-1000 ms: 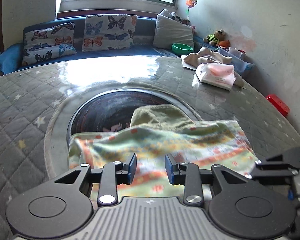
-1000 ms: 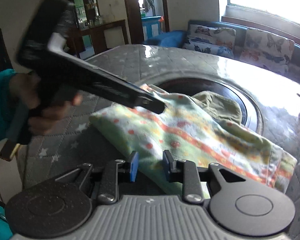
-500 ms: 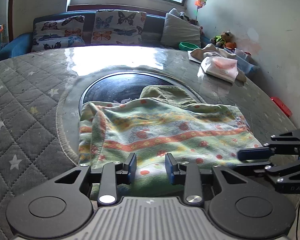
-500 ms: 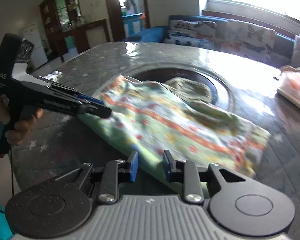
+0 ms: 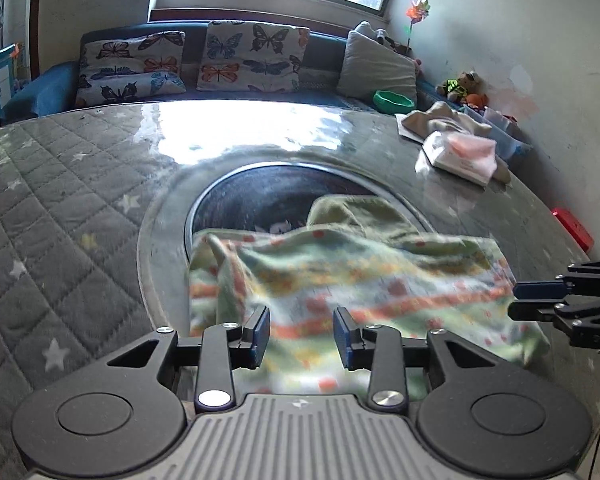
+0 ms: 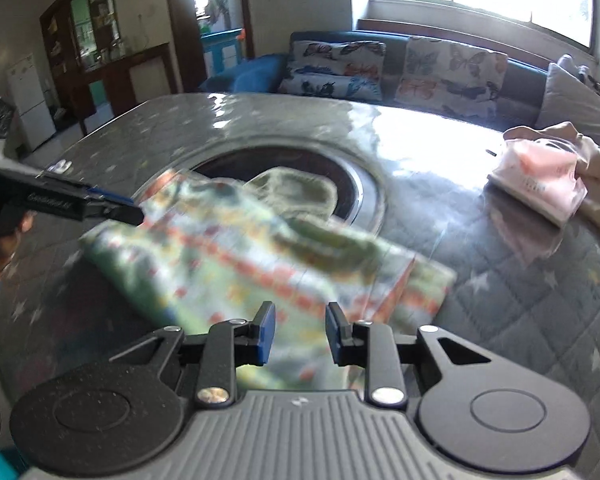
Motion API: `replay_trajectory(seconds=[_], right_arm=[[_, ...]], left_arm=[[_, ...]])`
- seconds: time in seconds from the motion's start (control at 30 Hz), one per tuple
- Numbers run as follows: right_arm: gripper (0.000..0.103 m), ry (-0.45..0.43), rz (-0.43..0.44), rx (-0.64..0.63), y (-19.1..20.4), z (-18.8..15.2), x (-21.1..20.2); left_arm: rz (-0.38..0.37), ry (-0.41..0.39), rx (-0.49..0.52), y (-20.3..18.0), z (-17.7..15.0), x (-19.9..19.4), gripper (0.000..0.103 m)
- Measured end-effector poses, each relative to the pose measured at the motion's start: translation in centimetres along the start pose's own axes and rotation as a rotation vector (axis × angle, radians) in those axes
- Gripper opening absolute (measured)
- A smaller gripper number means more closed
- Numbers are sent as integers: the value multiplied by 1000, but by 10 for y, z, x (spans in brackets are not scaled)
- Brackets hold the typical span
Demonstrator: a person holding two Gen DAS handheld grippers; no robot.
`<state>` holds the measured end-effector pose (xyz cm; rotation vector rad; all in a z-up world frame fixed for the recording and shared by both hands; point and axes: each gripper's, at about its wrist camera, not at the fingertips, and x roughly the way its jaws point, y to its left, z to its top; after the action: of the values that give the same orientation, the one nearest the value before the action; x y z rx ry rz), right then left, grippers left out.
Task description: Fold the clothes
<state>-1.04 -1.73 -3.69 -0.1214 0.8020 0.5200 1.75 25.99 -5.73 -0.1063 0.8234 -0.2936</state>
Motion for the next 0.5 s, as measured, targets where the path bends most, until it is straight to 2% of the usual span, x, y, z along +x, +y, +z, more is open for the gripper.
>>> replay_trajectory(seconds=[0.2, 0.5], right_arm=[[26, 3, -25, 25, -11, 21, 33], [27, 4, -67, 71, -26, 22, 54]], left_arm=[[19, 29, -17, 9, 19, 29, 38], [29, 37, -57, 24, 25, 44, 38]])
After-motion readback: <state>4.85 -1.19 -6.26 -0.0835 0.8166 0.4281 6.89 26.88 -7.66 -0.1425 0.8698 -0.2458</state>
